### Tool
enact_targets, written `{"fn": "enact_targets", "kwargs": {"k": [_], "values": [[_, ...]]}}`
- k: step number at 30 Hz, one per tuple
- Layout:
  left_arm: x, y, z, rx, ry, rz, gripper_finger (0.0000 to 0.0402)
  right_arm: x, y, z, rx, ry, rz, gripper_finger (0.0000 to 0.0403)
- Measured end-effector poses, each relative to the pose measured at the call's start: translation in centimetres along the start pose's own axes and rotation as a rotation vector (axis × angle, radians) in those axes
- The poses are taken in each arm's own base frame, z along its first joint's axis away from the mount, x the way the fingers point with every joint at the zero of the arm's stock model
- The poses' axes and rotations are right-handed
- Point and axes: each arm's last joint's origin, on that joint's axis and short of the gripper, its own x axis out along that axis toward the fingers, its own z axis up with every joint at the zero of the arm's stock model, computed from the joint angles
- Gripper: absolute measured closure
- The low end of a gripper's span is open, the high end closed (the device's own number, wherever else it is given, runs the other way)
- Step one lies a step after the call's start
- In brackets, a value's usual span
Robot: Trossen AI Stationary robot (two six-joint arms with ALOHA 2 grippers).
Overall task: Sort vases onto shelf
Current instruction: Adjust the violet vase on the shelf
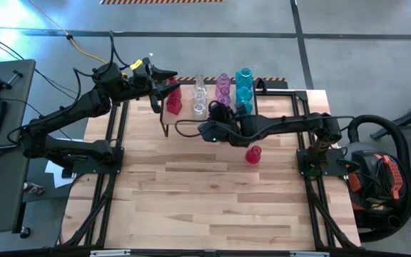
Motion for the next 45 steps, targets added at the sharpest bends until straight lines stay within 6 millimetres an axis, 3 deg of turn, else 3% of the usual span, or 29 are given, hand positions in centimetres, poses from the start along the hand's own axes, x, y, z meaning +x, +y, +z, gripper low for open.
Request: {"fn": "enact_targets", "kwargs": {"k": [45], "values": [[0.0,0.0,0.0,0.000,0.000,0.000,0.0207,0.5,-1.2,-0.5,0.078,0.043,-0.082,0.0297]]}}
